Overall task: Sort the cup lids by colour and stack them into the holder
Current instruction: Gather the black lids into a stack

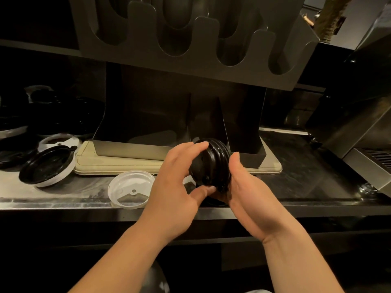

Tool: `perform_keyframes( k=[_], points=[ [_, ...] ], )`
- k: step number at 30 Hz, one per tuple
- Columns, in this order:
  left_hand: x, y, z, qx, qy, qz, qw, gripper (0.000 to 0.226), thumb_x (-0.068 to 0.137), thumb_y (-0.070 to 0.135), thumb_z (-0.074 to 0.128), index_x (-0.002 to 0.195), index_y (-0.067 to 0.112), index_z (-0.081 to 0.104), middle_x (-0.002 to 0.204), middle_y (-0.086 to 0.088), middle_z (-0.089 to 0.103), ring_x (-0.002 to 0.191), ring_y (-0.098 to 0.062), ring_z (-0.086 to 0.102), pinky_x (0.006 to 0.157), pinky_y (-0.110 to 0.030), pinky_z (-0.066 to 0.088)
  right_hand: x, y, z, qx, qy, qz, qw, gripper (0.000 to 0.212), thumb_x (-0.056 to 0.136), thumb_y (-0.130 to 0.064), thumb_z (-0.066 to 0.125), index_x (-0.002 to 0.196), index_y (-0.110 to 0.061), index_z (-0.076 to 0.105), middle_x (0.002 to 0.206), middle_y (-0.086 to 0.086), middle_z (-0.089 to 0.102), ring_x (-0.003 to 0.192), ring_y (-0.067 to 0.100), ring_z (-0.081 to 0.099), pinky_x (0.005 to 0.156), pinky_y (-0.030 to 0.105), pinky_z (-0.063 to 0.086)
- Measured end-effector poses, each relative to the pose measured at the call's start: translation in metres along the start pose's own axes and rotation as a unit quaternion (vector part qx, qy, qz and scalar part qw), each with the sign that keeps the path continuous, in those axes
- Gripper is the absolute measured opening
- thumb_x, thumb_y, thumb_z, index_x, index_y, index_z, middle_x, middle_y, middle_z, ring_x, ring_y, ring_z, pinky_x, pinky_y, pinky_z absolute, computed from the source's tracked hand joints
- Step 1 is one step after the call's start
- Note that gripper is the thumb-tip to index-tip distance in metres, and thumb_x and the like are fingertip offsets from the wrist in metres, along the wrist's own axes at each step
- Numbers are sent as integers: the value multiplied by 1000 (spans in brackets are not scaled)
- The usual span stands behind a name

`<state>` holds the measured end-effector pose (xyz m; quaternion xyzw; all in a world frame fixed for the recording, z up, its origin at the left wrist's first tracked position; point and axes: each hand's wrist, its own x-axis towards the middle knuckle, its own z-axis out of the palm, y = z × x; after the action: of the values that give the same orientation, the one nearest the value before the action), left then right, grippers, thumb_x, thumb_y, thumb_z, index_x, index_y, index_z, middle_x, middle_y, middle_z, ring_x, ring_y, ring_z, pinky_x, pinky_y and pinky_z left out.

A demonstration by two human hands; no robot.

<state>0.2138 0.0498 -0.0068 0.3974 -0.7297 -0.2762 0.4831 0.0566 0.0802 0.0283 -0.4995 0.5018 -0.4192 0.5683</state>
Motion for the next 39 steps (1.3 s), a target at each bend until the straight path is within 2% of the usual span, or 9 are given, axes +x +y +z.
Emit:
perform_keyframes(
  k=[4,7,10,14,17,21,25,32,39],
  points=[
    [-2,-1,1,-17,8,-12,1000,78,76,14,85,135,43,44,134,23,42,128,7,42,95,-2,39,-1,-1,4,-139,12,-5,990,81,66,-96,36,128,-51,58,136,-16,61,135,7,47,117,44,34],
    [-1,3,-2,-16,-20,-64,998,84,73,27,88,128,54,30,127,30,42,117,19,41,83,5,35,-1,-11,6,-196,7,-27,980,44,90,-66,34,120,-46,59,124,-22,61,117,-7,51,95,19,39],
    [-1,7,-5,-9,-72,-89,993,93,80,31,82,135,64,15,126,40,34,111,24,40,78,1,36,5,-6,6,-285,24,-60,956,30,103,-44,43,129,-37,58,127,-18,51,113,-4,51,84,14,44],
    [-2,3,-3,93,-68,-75,991,55,80,27,78,119,44,43,119,26,42,109,4,49,83,-12,43,5,10,-4,-357,23,-100,929,43,98,-42,56,139,-40,48,133,-23,45,120,-6,47,95,19,45],
    [-9,-3,3,132,-41,-106,985,44,77,36,81,101,39,44,106,24,45,100,0,48,80,-15,43,0,17,-24,-311,141,-130,931,35,96,-42,57,130,-43,53,130,-22,52,120,-5,48,96,24,48],
    [-13,-6,12,192,-30,-107,975,42,77,38,80,90,36,40,100,22,42,97,-4,42,76,-14,37,-1,29,-50,-365,318,-172,858,20,91,-33,68,110,-33,63,108,-24,56,108,-2,51,96,30,49],
    [-17,-4,16,231,-21,-101,967,38,78,32,77,90,34,41,106,20,39,102,-6,38,82,-18,34,6,37,-47,-454,191,-83,866,46,89,-47,68,132,-37,57,139,-21,46,134,2,34,112,31,35],
    [-22,-6,9,212,-1,-125,969,36,79,32,76,88,34,41,101,21,42,97,-6,45,78,-19,39,6,33,-44,-444,100,-100,885,48,88,-46,69,133,-45,53,155,-26,29,149,1,15,121,40,19],
    [-22,-3,12,190,3,-134,972,36,81,33,76,88,34,41,98,22,43,93,-4,47,75,-18,39,9,43,-45,-447,142,-70,881,21,83,-45,75,80,-30,61,151,-18,43,143,8,34,117,39,30]
  ],
)
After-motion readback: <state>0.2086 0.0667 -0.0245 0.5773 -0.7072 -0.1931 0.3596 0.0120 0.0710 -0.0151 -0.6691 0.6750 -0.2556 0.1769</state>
